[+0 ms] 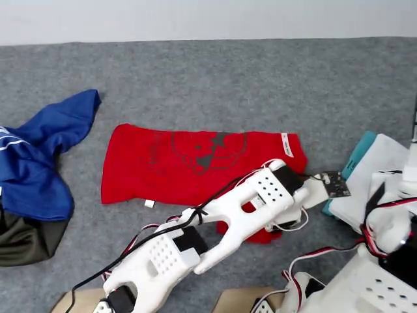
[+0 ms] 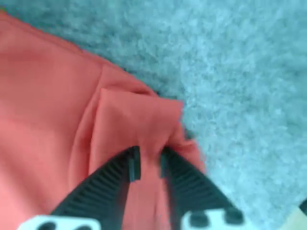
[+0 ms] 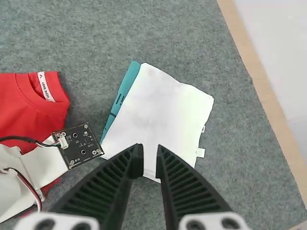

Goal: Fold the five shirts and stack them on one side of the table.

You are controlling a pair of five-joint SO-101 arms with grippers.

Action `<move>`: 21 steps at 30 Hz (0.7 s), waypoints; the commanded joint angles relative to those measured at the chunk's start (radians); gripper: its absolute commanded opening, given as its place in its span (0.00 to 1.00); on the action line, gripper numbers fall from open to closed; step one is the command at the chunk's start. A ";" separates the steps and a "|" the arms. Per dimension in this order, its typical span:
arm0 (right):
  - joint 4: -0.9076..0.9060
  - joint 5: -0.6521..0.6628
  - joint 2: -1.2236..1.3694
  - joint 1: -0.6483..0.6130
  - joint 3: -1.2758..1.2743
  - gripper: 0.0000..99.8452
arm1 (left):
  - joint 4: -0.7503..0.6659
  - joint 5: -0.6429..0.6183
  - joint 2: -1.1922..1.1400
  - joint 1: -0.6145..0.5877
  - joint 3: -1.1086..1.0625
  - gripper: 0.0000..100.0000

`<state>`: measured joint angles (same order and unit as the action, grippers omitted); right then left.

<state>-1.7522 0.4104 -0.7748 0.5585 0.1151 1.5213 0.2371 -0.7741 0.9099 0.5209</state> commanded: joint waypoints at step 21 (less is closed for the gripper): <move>-0.031 0.008 -0.010 0.013 0.029 0.06 | 0.226 -0.012 0.012 0.072 0.185 0.05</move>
<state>-1.7522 0.4104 -0.7748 0.5585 0.1151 1.7238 0.2355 -0.7741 0.9544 0.6743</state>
